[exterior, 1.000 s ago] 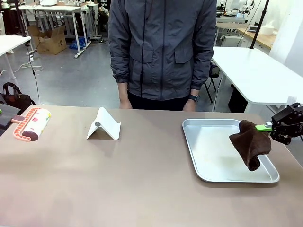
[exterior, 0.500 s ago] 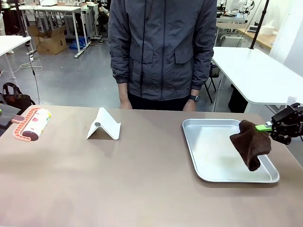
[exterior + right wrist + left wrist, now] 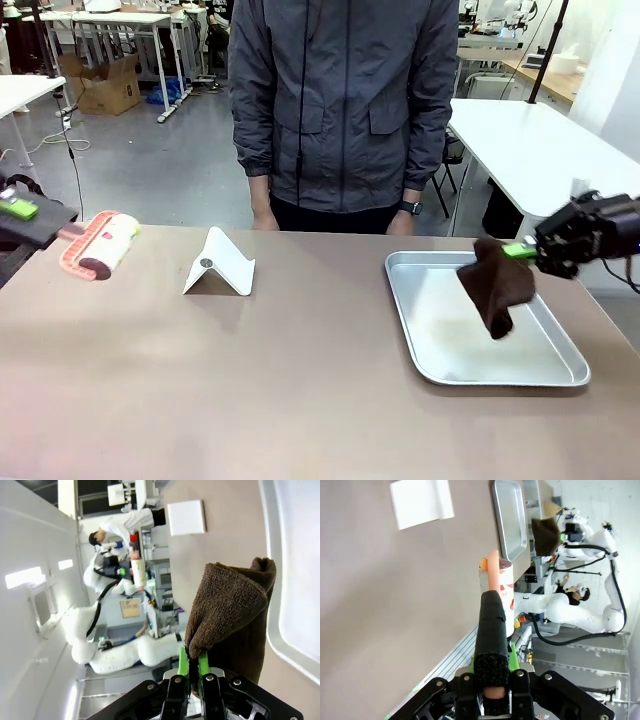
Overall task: Clean the surface of the table.
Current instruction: Return the Lint Roller and towel to their original positions.
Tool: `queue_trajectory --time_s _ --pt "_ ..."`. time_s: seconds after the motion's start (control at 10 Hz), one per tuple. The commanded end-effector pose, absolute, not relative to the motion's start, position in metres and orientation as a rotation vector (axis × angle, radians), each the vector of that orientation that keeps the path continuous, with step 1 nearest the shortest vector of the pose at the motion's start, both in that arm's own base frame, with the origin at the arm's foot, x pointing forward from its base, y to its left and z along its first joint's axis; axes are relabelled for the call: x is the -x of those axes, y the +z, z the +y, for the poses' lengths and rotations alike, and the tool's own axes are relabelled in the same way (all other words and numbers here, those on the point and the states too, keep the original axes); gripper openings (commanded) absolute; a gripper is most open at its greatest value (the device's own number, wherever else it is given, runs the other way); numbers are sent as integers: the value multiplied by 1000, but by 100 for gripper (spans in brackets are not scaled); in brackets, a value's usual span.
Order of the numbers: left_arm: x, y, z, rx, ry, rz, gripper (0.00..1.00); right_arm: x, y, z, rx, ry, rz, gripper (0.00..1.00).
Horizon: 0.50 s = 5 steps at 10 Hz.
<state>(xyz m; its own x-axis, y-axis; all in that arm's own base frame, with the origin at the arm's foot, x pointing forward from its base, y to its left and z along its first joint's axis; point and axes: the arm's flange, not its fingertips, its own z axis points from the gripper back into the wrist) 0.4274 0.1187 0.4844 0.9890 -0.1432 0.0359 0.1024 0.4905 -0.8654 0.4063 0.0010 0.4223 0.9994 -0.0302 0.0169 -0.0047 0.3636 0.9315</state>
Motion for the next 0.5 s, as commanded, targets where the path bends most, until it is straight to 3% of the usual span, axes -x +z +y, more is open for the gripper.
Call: queue_trajectory --time_s 0.0,0.1,0.4 --pt "-453 524 69 941 -86 73 22 -436 453 57 -1174 -19 -103 8" --pt "-479 541 35 894 10 42 22 -453 462 100 -1155 22 -94 8" --pt "-529 571 -50 722 -65 55 22 -484 462 187 -1112 81 -44 8"
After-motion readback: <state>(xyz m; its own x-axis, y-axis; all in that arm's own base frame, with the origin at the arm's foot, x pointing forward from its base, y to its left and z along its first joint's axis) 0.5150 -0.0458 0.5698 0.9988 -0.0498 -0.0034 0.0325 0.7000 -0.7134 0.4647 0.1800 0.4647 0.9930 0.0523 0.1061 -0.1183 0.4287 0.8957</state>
